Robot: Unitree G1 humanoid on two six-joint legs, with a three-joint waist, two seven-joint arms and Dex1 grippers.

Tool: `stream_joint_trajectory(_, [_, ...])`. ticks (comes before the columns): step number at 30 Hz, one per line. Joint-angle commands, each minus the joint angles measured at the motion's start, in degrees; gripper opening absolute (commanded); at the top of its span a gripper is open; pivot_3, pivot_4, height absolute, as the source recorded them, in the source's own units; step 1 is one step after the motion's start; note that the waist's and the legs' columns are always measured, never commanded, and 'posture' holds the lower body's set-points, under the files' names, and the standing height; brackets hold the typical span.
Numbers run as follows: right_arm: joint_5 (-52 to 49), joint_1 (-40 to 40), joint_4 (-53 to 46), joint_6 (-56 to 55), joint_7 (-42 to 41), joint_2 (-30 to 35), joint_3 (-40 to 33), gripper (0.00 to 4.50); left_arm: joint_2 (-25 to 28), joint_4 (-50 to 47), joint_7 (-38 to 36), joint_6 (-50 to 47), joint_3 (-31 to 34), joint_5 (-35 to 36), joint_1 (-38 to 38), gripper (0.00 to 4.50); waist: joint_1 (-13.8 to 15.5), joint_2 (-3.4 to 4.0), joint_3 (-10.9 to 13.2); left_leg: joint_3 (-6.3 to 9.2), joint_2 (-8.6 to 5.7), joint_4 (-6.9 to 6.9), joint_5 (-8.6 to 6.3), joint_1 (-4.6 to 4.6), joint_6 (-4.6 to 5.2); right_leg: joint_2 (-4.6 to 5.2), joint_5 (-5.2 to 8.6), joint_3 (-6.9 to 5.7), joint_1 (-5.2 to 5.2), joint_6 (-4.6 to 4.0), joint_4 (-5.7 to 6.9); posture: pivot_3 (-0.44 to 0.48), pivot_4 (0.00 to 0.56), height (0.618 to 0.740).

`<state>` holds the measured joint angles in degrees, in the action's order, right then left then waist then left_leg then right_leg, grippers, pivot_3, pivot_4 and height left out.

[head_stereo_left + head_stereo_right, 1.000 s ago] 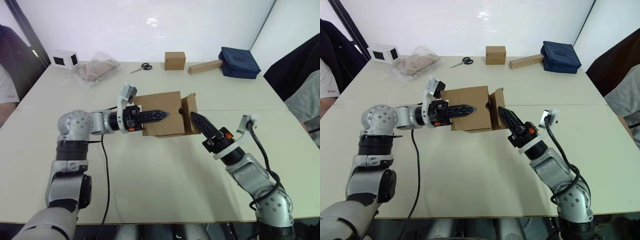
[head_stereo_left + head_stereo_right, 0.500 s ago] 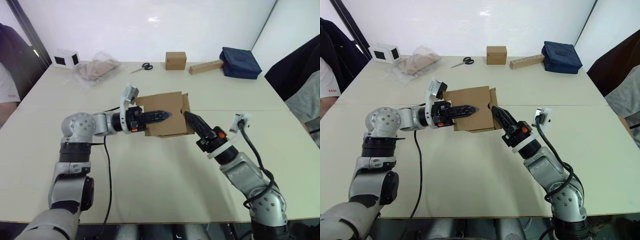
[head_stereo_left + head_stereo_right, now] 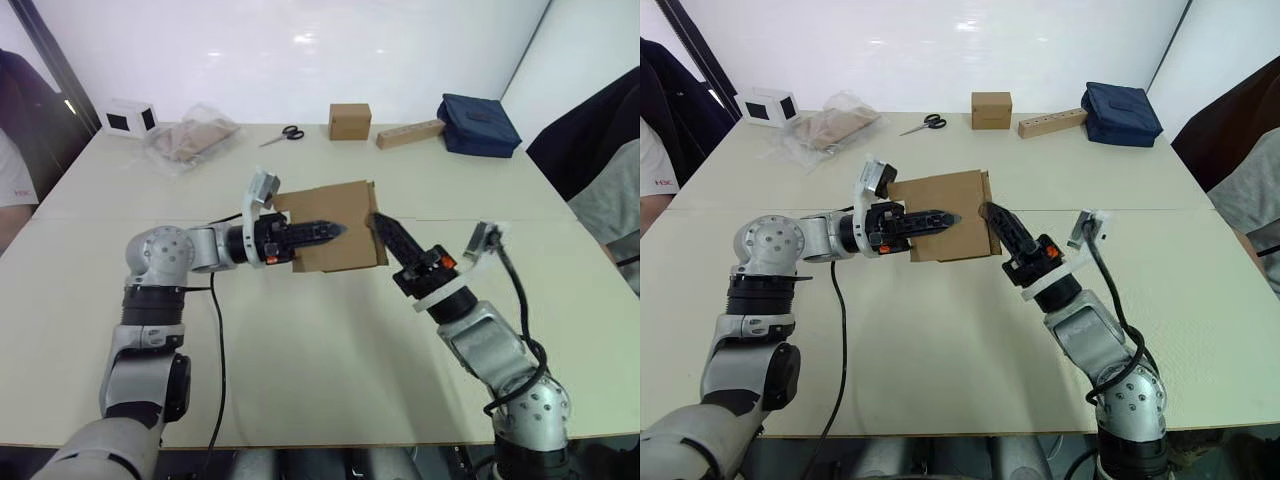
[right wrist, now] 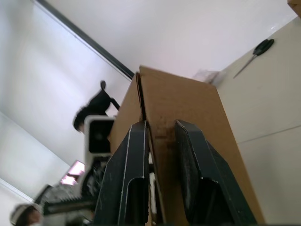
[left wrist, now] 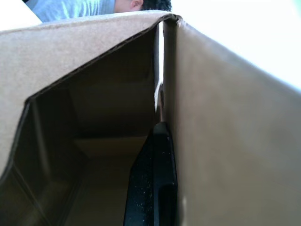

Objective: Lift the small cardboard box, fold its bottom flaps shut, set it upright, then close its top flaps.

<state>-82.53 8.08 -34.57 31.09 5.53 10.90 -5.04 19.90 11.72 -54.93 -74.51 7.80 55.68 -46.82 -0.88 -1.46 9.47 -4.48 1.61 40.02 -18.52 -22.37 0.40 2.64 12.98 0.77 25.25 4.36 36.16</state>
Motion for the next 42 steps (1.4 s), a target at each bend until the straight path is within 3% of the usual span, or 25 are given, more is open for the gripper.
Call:
stream_joint_trajectory(1, [-3.0,2.2,-3.1,0.6,0.8,0.6,1.4,0.87,-0.8,-1.7,0.0,0.3,0.3,1.3,-0.1,0.0,0.0,0.0,0.0,0.0,0.0,0.0,0.0,0.0,0.0,0.0,0.0,0.0,0.0,0.0,0.0,0.0,0.15,0.74])
stream_joint_trajectory(16, [0.6,3.2,-1.2,3.3,-1.1,2.2,5.2,0.87,-2.2,-2.0,1.8,-0.8,2.8,2.6,-0.1,0.0,0.0,0.0,0.0,0.0,0.0,-0.01,0.0,-0.01,0.0,0.0,0.0,0.0,0.01,0.0,-0.01,0.0,0.15,0.74])
stream_joint_trajectory(33, [-6.1,1.5,-4.0,-0.8,-2.7,10.7,-9.9,0.87,-0.4,-1.9,2.1,-1.3,3.8,3.3,0.5,0.0,0.0,0.0,0.0,0.0,-0.01,-0.02,0.0,-0.02,0.0,0.0,-0.01,0.0,0.01,0.01,-0.03,0.0,0.15,0.74])
stream_joint_trajectory(38, [-8.1,-2.3,-2.4,-2.2,-3.7,13.2,-15.1,0.87,0.3,-1.8,2.1,-2.4,4.4,4.7,0.5,0.0,0.2,0.0,0.0,0.01,-0.01,-0.03,0.0,-0.03,0.01,0.0,0.0,-0.01,0.0,0.02,-0.06,0.0,0.15,0.74])
stream_joint_trajectory(42, [-6.4,-5.6,1.3,-1.7,-6.6,13.0,-15.0,0.87,0.7,-1.8,1.7,-3.2,4.5,5.8,0.3,0.0,0.1,-0.01,0.0,-0.01,-0.02,-0.03,-0.01,-0.03,0.01,0.01,0.0,0.01,-0.01,0.01,-0.07,0.0,0.15,0.74])
